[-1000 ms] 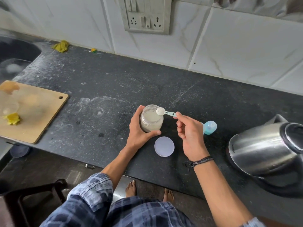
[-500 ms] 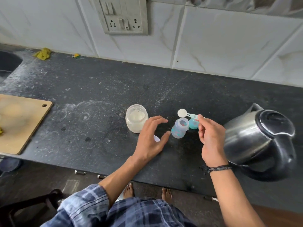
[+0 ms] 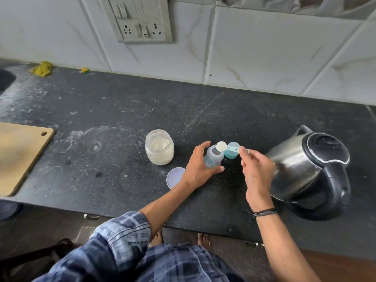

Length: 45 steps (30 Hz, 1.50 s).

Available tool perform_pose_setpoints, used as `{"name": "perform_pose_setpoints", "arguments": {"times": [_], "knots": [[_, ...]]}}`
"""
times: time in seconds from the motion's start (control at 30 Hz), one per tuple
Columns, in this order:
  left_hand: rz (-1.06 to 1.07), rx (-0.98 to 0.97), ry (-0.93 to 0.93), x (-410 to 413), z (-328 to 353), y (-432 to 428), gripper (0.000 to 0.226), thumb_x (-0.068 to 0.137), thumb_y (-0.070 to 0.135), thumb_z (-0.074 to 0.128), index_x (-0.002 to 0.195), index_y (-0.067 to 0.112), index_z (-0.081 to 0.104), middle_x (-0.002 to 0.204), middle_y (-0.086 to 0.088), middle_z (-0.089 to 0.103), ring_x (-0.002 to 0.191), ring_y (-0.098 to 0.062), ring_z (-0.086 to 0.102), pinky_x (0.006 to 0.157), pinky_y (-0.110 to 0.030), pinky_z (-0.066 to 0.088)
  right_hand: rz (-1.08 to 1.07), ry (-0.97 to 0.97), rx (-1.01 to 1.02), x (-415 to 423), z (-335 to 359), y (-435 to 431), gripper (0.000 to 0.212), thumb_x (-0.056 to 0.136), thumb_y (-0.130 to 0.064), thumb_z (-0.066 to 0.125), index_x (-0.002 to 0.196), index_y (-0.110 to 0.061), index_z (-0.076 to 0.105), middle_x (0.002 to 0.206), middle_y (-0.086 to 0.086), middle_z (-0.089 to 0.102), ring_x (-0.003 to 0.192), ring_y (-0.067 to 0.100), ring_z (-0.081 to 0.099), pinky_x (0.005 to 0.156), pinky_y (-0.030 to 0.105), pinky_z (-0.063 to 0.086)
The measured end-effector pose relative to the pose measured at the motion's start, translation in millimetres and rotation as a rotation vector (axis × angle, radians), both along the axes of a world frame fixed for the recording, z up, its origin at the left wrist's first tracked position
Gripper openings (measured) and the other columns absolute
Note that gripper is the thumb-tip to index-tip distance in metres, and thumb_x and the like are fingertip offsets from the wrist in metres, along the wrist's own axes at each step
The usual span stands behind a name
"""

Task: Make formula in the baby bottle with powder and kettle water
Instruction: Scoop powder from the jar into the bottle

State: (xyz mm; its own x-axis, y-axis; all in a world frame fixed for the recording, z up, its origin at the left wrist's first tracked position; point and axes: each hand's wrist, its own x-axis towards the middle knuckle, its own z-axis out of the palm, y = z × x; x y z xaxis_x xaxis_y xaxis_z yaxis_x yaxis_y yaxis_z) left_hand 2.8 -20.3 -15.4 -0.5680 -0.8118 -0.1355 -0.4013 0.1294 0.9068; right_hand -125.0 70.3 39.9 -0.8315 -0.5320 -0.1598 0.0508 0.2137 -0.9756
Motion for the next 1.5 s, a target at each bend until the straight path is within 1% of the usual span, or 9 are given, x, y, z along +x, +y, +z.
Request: {"name": "perform_pose_setpoints", "arguments": {"times": [0.1, 0.27, 0.37, 0.5, 0.8, 1.0, 1.2, 1.33, 1.5], "knots": [[0.031, 0.006, 0.007, -5.1, -2.2, -0.7, 0.080, 0.078, 0.032, 0.085, 0.145, 0.024, 0.043, 0.143, 0.008, 0.051, 0.128, -0.009, 0.050, 0.111, -0.036, 0.043, 0.038, 0.093, 0.014, 1.5, 0.0, 0.7, 0.025, 0.094, -0.026, 0.072, 0.070, -0.021, 0.071, 0.054, -0.011, 0.053, 0.056, 0.011, 0.043, 0.057, 0.029, 0.038], [0.080, 0.028, 0.049, -7.2, -2.4, -1.2, 0.060, 0.077, 0.031, 0.086, 0.129, 0.030, 0.056, 0.124, 0.015, 0.063, 0.113, -0.005, 0.059, 0.101, -0.035, 0.051, 0.086, 0.307, 0.031, 3.5, 2.7, 4.0, 0.025, 0.095, -0.027, 0.071, 0.070, -0.030, 0.067, 0.067, 0.007, 0.065, 0.062, 0.015, 0.052, 0.063, 0.034, 0.046], [0.091, 0.032, 0.064, -7.0, -1.4, -0.2, 0.058, 0.077, 0.032, 0.086, 0.127, 0.031, 0.057, 0.123, 0.016, 0.063, 0.112, -0.004, 0.059, 0.099, -0.031, 0.051, 0.080, 0.384, 0.046, 2.2, 0.7, 5.0, 0.017, 0.095, -0.027, 0.072, 0.080, -0.019, 0.074, 0.072, 0.004, 0.070, 0.069, 0.022, 0.061, 0.067, 0.041, 0.052], [0.088, 0.023, 0.070, -7.6, 1.1, 1.6, 0.059, 0.077, 0.034, 0.086, 0.128, 0.031, 0.057, 0.124, 0.014, 0.062, 0.112, -0.004, 0.058, 0.098, -0.028, 0.050, 0.080, 0.531, 0.053, -0.2, -3.4, 6.5, 0.016, 0.095, -0.026, 0.072, 0.092, -0.011, 0.078, 0.077, 0.000, 0.072, 0.070, 0.020, 0.063, 0.065, 0.044, 0.055], [0.106, 0.013, 0.080, -9.3, 6.2, 3.2, 0.056, 0.077, 0.038, 0.086, 0.125, 0.034, 0.057, 0.125, 0.013, 0.060, 0.113, -0.004, 0.056, 0.093, -0.019, 0.045, 0.141, 0.959, 0.043, -3.6, -9.1, 8.2, 0.014, 0.096, -0.020, 0.074, 0.090, -0.008, 0.076, 0.070, 0.002, 0.061, 0.057, 0.021, 0.055, 0.049, 0.037, 0.046], [0.107, 0.017, 0.080, -8.4, 4.7, 2.2, 0.058, 0.077, 0.039, 0.086, 0.127, 0.030, 0.058, 0.126, 0.011, 0.060, 0.115, -0.006, 0.057, 0.096, -0.023, 0.047, 0.182, 1.068, 0.090, -0.7, -7.9, 11.0, 0.004, 0.092, -0.017, 0.079, 0.094, -0.014, 0.080, 0.073, -0.003, 0.059, 0.060, 0.016, 0.053, 0.056, 0.022, 0.033], [0.098, 0.033, 0.071, -8.0, 0.5, 3.7, 0.062, 0.077, 0.043, 0.085, 0.129, 0.026, 0.058, 0.126, 0.009, 0.061, 0.116, -0.009, 0.058, 0.102, -0.035, 0.051, 0.235, 1.112, 0.086, -4.1, -7.5, 14.3, 0.011, 0.090, -0.015, 0.081, 0.101, -0.014, 0.081, 0.077, -0.001, 0.062, 0.062, 0.020, 0.057, 0.053, 0.025, 0.039], [0.099, 0.032, 0.082, -7.3, 3.9, 3.9, 0.058, 0.077, 0.041, 0.086, 0.126, 0.029, 0.058, 0.126, 0.009, 0.062, 0.116, -0.008, 0.058, 0.102, -0.035, 0.050, 0.270, 1.132, 0.062, -6.2, -5.7, 16.5, 0.013, 0.091, -0.016, 0.079, 0.104, -0.014, 0.081, 0.078, -0.001, 0.061, 0.063, 0.020, 0.057, 0.049, 0.031, 0.043], [0.099, 0.041, 0.083, -6.8, 4.7, 4.4, 0.058, 0.076, 0.043, 0.086, 0.125, 0.030, 0.058, 0.126, 0.009, 0.062, 0.116, -0.009, 0.059, 0.102, -0.039, 0.051, 0.271, 1.136, 0.062, -6.5, -6.6, 17.8, 0.014, 0.091, -0.016, 0.079, 0.105, -0.014, 0.081, 0.077, -0.001, 0.061, 0.062, 0.020, 0.056, 0.050, 0.028, 0.040]]}}
